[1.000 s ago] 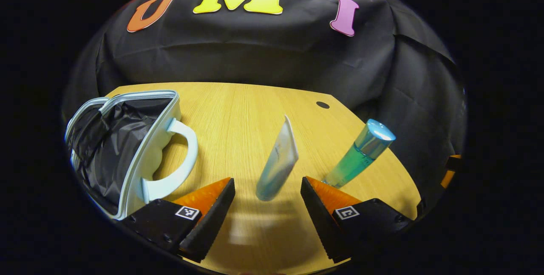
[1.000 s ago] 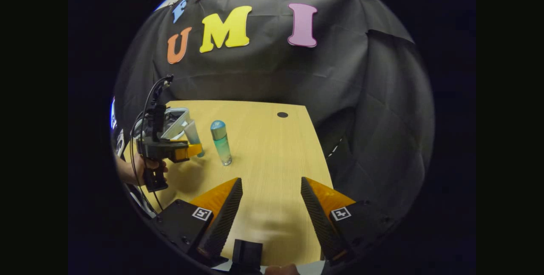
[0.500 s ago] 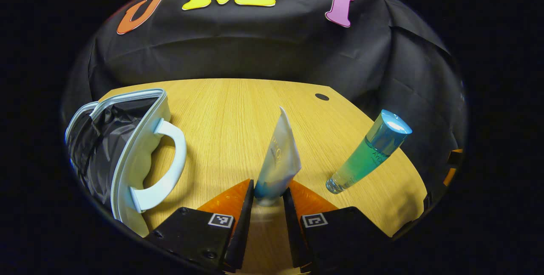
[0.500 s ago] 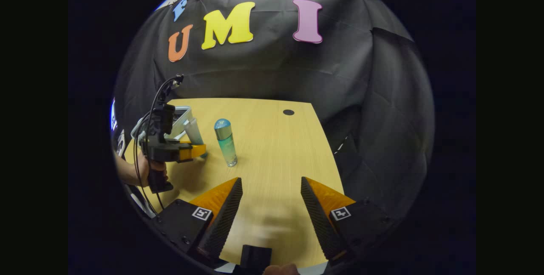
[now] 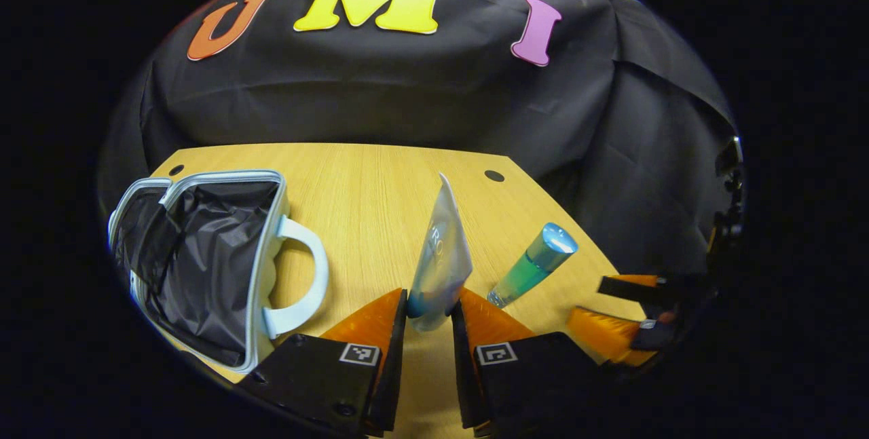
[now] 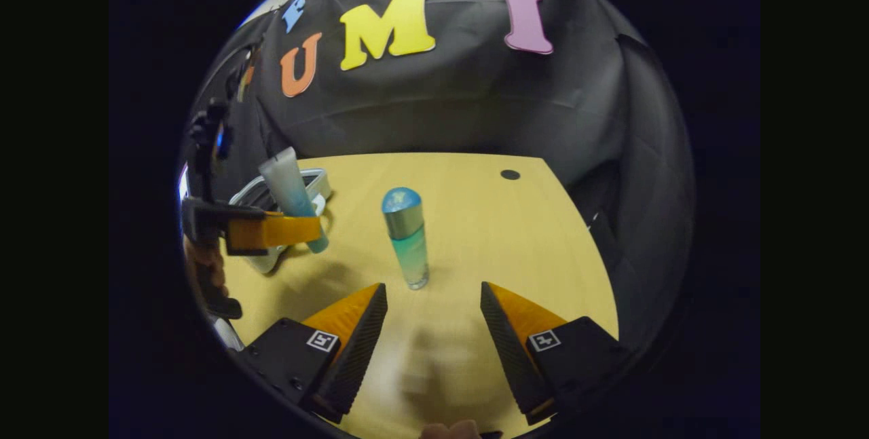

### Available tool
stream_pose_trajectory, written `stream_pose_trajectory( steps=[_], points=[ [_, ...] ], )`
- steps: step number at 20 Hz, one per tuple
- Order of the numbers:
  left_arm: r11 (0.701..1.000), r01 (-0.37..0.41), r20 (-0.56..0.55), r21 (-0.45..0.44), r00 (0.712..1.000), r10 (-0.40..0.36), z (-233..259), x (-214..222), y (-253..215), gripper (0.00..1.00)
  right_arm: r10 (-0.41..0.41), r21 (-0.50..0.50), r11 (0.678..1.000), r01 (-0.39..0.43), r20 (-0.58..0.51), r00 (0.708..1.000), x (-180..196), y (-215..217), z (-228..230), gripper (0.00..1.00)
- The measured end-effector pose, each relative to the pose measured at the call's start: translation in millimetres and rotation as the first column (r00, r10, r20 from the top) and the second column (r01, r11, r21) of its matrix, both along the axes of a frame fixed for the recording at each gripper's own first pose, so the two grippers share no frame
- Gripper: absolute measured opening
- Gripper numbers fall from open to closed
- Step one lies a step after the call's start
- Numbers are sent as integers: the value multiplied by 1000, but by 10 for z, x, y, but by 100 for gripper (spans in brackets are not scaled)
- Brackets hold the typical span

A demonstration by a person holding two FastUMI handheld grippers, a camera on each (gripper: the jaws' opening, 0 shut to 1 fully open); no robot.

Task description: First open the suitcase, pack the skin care products into it, and then close the suitcase.

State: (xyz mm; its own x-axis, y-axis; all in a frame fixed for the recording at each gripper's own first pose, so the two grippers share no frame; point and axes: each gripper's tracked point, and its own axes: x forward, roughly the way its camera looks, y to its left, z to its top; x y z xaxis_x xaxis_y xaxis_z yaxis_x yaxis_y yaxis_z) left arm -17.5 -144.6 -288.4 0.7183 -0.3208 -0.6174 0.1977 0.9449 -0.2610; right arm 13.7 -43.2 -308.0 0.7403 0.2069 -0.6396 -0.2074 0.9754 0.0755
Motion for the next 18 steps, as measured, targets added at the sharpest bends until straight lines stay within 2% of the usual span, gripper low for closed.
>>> stream_pose_trajectory(
  steps=[2, 5, 9, 15, 16, 17, 18],
  points=[
    [999, -26, -15, -19, 1000, 25, 107, -74, 114, 37, 12, 14, 1000, -12, 2, 1000, 143, 169, -80, 82],
    [998, -65, -23, -23, 998, 64, 218, -183, 314, 36, -29, 52, 998, 30, -31, 999, 340, 270, -243, 84],
    [994, -99, -36, -36, 995, 98, 273, -278, 477, 36, -66, 73, 995, 72, -74, 995, 526, 289, -388, 81],
    [985, -169, -34, -33, 985, 168, 367, -254, 859, 36, -83, 66, 994, 89, -99, 992, 607, 366, -462, 63],
    [983, -184, -33, -27, 983, 183, 386, -254, 956, 36, -87, 55, 994, 94, -103, 991, 596, 367, -455, 58],
    [980, -199, -32, -22, 980, 198, 395, -264, 1059, 36, -89, 48, 994, 95, -103, 991, 601, 376, -510, 60],
    [977, -214, -34, -20, 976, 213, 407, -264, 1153, 36, -91, 35, 995, 94, -100, 991, 624, 363, -506, 54]
  ],
)
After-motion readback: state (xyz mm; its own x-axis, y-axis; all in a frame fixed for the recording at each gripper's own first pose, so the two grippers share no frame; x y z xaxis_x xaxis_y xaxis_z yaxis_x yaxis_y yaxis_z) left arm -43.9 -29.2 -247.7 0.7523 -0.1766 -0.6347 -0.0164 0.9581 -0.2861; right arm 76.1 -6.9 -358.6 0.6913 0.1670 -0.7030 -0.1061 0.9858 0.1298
